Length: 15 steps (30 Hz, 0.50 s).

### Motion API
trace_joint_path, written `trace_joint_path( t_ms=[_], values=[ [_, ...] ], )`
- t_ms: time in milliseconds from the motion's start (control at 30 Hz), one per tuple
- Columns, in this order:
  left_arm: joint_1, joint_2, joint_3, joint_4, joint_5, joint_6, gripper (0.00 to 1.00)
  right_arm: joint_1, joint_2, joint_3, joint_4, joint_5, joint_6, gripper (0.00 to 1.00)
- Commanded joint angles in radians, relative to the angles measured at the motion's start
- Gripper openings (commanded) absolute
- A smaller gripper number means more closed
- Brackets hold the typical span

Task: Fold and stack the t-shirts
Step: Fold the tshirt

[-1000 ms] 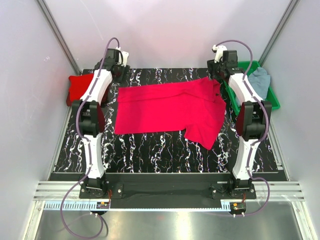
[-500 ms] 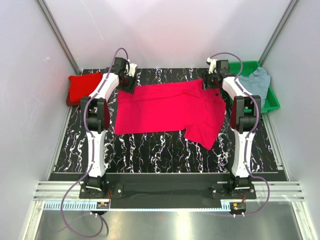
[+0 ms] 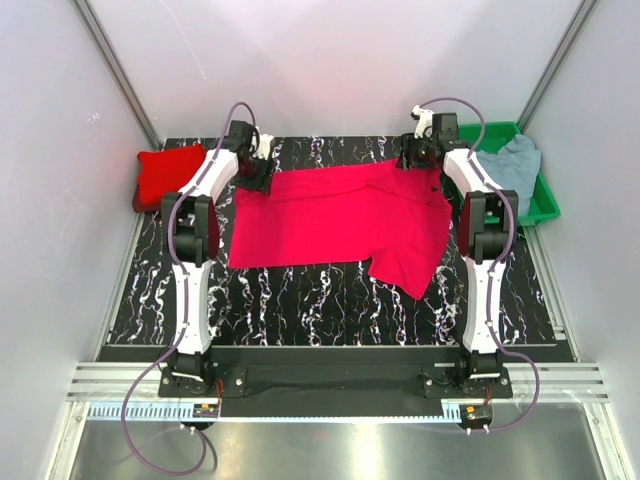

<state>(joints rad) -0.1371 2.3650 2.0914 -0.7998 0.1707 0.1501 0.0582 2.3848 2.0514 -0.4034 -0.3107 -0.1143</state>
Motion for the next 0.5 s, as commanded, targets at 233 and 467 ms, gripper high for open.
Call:
trace_joint_path(
  t_ms=[233, 467],
  values=[
    [-0.006, -0.007, -0.039, -0.003, 0.052, -0.035, 0.61, 0.054, 0.079, 0.116, -0.046, -0.211, 0.064, 0.58],
    [-0.006, -0.016, -0.042, -0.001, 0.039, -0.032, 0.61, 0.072, 0.132, 0.179, -0.077, -0.188, 0.082, 0.62]
  ],
)
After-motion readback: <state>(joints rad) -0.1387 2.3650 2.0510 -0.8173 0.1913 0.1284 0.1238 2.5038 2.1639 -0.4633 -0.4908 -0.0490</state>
